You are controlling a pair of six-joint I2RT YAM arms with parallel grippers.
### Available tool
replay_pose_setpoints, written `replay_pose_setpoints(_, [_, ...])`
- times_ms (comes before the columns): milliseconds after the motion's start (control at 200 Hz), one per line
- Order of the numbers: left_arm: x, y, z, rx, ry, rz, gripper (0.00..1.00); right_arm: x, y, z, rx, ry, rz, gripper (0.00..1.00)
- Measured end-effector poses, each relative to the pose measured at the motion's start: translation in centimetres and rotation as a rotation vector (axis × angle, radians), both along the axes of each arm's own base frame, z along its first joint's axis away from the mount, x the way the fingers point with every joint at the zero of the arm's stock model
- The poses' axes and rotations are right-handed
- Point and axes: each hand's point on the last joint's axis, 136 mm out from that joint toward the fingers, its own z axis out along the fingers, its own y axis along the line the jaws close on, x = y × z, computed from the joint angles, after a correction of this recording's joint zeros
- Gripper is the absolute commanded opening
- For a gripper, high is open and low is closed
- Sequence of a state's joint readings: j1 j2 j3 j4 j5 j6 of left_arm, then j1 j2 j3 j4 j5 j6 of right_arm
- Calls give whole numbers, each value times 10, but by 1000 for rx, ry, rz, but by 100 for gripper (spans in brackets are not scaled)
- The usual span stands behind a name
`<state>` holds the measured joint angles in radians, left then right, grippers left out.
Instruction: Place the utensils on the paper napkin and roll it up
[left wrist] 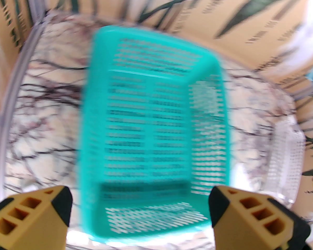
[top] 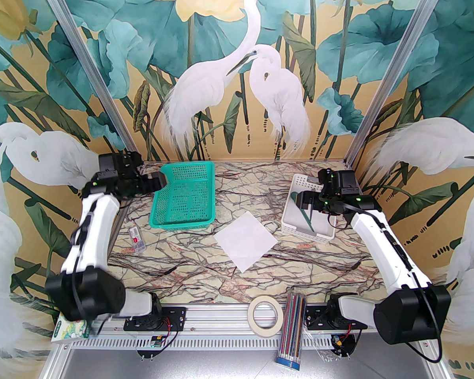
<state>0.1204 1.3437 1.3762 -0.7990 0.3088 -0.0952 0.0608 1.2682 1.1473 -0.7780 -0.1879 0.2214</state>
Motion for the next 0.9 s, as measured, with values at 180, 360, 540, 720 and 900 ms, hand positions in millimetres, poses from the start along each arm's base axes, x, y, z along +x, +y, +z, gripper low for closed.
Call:
replay_pose_setpoints(180, [-28, -75, -20, -106, 46, -101, 93, 2, -6, 0, -21, -5, -34, 99])
replay_pose_setpoints(360, [-37, -136, -35, -204, 89, -187, 93, 4, -9, -2, -24, -10, -57, 99])
replay_pose_setpoints(540, [-43, -211, -57, -250, 151, -305, 97, 2, -10, -8, -23, -1, -70, 99])
replay_pose_setpoints(720, [-43, -242, -99, -195, 233, -296, 97, 2, -12, -8, -30, 0, -76, 99])
replay_pose_setpoints(900, [-37, -248, -133, -105, 275, -247, 99, 3, -14, -9, -43, -1, -84, 99])
